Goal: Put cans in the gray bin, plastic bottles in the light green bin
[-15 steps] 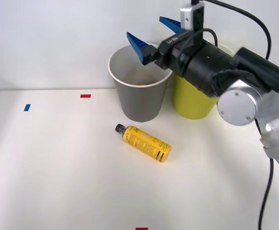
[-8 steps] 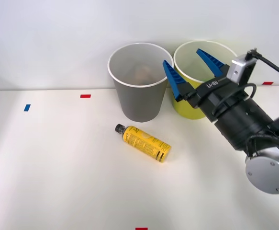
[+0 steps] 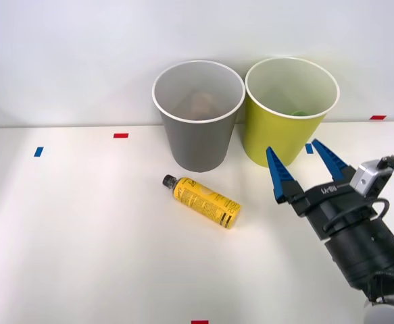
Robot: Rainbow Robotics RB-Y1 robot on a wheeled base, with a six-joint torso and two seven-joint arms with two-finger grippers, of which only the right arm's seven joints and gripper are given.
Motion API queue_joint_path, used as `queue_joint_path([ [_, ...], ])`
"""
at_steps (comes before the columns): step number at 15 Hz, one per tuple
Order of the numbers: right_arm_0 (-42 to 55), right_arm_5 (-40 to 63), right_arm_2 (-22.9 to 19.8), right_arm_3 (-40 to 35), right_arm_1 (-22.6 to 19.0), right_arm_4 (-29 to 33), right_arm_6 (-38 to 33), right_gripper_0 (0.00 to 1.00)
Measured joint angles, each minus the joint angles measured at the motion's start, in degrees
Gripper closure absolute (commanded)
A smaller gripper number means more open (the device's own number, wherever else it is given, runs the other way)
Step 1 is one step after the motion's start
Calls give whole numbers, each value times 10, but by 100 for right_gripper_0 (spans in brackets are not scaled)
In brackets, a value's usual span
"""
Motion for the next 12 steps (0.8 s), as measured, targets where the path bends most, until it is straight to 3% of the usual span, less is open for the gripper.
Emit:
queue_joint_path([
  [5,62,-4,-6,31,61,10,1,0],
  [12,75,-16,-56,128,169,178,-3,0],
])
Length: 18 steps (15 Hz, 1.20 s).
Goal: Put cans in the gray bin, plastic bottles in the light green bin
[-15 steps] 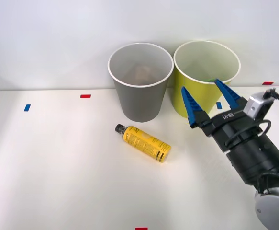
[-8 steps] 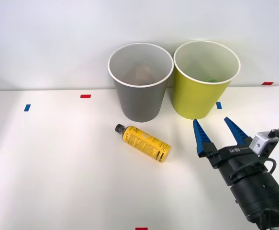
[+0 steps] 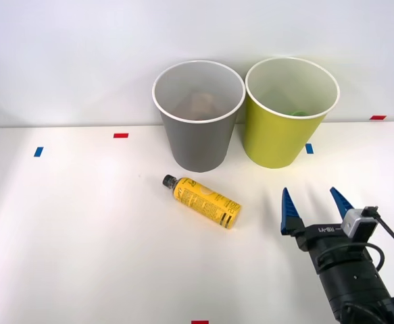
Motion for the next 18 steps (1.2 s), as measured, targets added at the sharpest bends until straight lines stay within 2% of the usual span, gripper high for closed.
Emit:
queue_joint_path([
  [6,14,2,-19,5,21,109,-11,0],
  [8,19,3,-22,5,36,173,-77,0],
  [12,30,1,-28,5,58,334,-255,0],
  [14,51,-19,-23,5,63,362,-278,0],
  [18,102,-80,1,5,31,376,-267,0],
])
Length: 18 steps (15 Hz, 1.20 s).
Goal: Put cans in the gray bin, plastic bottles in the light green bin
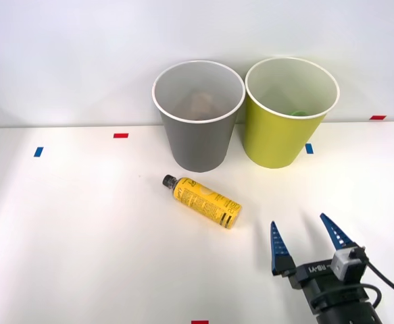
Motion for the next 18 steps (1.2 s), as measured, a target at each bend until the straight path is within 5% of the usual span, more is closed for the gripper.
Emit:
queue_joint_path([
  [5,44,-35,10,0,-28,9,20,0],
  [18,150,-49,52,-1,-16,9,29,0],
])
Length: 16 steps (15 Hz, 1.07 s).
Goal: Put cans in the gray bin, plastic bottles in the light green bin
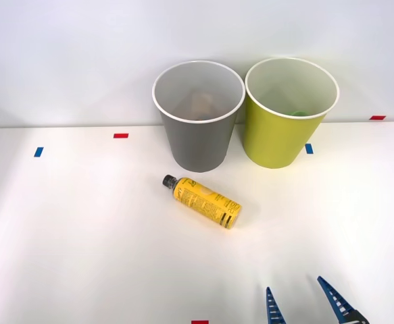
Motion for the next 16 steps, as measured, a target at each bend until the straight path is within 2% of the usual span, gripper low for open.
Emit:
queue_joint_path([
  [16,3,-15,8,0,-8,0,1,0],
])
